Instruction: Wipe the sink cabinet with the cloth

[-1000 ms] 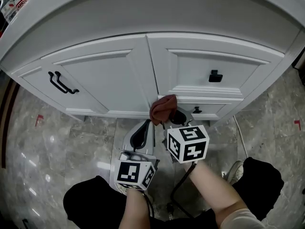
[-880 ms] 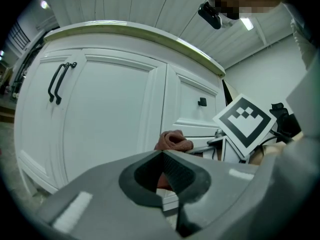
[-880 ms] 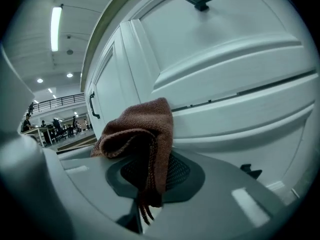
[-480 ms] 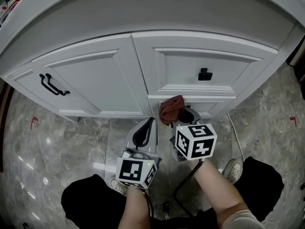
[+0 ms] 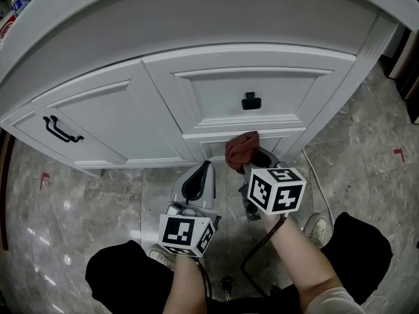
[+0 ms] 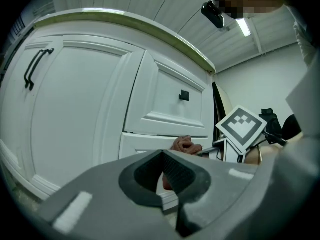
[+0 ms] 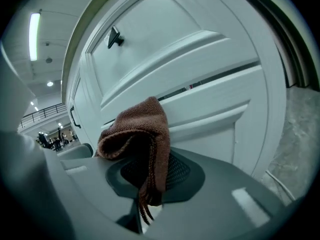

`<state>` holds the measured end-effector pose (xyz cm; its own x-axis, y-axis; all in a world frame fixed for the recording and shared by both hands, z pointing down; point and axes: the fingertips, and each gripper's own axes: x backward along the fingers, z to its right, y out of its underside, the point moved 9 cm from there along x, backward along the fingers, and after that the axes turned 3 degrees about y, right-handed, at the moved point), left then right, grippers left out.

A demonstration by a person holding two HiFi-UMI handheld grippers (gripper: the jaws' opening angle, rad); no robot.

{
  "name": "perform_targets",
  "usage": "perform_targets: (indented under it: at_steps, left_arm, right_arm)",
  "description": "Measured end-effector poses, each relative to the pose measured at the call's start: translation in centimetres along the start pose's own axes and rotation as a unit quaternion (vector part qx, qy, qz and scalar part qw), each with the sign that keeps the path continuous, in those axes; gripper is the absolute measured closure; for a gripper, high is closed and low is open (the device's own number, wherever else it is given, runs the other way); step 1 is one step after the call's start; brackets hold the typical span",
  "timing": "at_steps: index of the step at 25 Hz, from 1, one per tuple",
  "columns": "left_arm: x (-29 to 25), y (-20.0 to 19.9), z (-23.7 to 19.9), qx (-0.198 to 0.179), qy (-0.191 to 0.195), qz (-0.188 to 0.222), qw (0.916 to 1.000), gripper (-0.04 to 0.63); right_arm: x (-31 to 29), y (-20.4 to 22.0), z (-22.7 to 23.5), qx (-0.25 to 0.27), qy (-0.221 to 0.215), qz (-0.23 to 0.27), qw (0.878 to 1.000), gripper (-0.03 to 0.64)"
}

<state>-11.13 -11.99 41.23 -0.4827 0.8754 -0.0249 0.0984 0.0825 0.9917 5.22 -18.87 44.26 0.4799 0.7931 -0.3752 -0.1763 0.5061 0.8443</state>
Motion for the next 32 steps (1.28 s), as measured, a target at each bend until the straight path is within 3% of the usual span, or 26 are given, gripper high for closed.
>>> perform_targets:
  at_steps: [5,16,21,28,32]
  left_arm:
    - [-1.0,0.2,1.0,-0.002,0.011,-0.005,0.9999,0.595]
    - [-3.6,1.0,3.7,0.006,0.044,-0.011,0.9990,0.595]
    - [-4.3,1.7,4.7,0.005,0.055,-0.022,0.9982,0.595]
    - [-3.8,2.8,4.2,0.006,0.049,-0.037,0.9981,0.595]
    - [-2.5,3.0,2.9,-0.001,0.034,-0.041,0.9986,0.595]
  right_arm:
    - [1.2,-0.6,1.0,-0.016,0.009,0.007,1.000,0.537]
    - [4.0,-1.8,5.1,0.005,0.079,0.021,0.997,0.538]
    - [5.5,-2.3,7.4,-0.010,0.102,0.028,0.994,0.538]
    - [7.3,-2.7,8.0,0.020,0.147,0.055,0.987,0.538]
    - [6.7,-1.9,5.8,0.038,0.126,0.060,0.989,0.538]
